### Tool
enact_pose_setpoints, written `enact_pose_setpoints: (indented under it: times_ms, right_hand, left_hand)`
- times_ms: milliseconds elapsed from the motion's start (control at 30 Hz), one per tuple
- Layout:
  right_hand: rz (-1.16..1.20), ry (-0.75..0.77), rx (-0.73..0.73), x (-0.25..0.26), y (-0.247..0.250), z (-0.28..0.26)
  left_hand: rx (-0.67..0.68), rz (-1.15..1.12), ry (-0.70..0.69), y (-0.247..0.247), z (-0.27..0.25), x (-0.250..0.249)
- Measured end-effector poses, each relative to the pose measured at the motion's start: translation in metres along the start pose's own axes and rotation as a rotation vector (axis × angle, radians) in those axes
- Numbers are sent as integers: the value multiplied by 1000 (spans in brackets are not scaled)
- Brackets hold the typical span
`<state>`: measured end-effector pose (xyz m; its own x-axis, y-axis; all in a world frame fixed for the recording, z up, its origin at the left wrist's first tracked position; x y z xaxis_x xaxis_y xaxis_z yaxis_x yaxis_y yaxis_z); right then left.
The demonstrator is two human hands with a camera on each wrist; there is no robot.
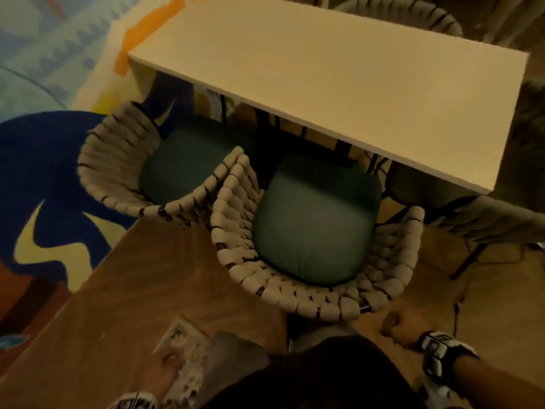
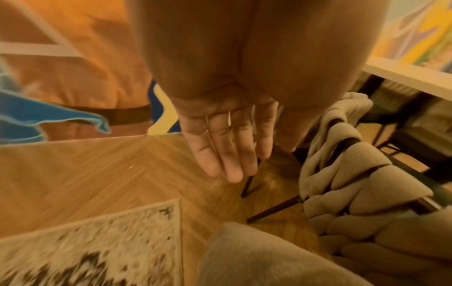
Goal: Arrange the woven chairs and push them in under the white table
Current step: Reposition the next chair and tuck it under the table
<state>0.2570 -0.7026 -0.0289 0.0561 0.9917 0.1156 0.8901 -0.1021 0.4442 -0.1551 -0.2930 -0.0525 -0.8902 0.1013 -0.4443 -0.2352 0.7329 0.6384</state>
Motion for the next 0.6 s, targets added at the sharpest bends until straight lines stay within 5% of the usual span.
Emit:
enact_pose_setpoints:
  times_ms: [167,400,600]
  right_hand:
    - [748,-301,50,2,-13,0]
    - [1046,-446,-137,26,-38,-1]
    - [1345,-483,-210,36,-61,20]
  left_hand:
    - [148,4,-4,35,56,-121]
    - [229,10,-96,45,166,-228]
    - [196,-113,-45,31,195,-260]
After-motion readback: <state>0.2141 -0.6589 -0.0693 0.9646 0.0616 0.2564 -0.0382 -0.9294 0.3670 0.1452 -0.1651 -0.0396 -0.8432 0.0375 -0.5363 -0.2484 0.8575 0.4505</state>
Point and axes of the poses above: each hand's wrist, its own z-axis towards the middle knuckle, its own y-axis out of the back of the hand, x = y × z, the point moved 5 cm from there along z, towards the middle knuckle, and after that the axes turned 9 degrees about -y, right-handed, at the moved point
